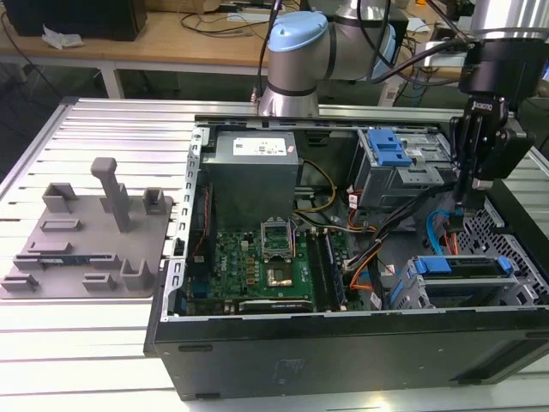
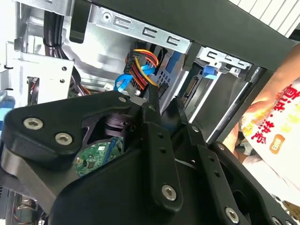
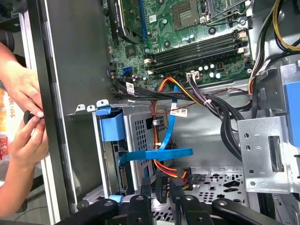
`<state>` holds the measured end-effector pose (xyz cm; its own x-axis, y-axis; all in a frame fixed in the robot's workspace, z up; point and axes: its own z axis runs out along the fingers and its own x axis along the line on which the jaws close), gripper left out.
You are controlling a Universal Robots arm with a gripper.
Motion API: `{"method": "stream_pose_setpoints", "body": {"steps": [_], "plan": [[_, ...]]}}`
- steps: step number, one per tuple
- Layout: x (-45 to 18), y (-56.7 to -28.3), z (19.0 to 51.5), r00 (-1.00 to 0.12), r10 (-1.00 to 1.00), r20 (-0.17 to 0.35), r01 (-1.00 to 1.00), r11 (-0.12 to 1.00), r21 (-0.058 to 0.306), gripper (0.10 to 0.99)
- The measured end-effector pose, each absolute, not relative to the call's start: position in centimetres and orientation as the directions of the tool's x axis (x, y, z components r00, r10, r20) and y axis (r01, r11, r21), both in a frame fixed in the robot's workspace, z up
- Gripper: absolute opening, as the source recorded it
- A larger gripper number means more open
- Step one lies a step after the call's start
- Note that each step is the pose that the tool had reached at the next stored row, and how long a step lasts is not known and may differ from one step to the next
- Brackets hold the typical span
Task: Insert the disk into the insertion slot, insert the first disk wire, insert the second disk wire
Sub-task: 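Insert the first disk wire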
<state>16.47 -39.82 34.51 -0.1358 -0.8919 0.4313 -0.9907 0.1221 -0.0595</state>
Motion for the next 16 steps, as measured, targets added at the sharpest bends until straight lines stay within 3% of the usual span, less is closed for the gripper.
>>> {"method": "stream_pose_setpoints", "body": {"steps": [16], "plan": [[16.49,-39.73,33.83,-0.138,-0.886,0.443,-0.99,0.123,-0.061,0.294]]}}
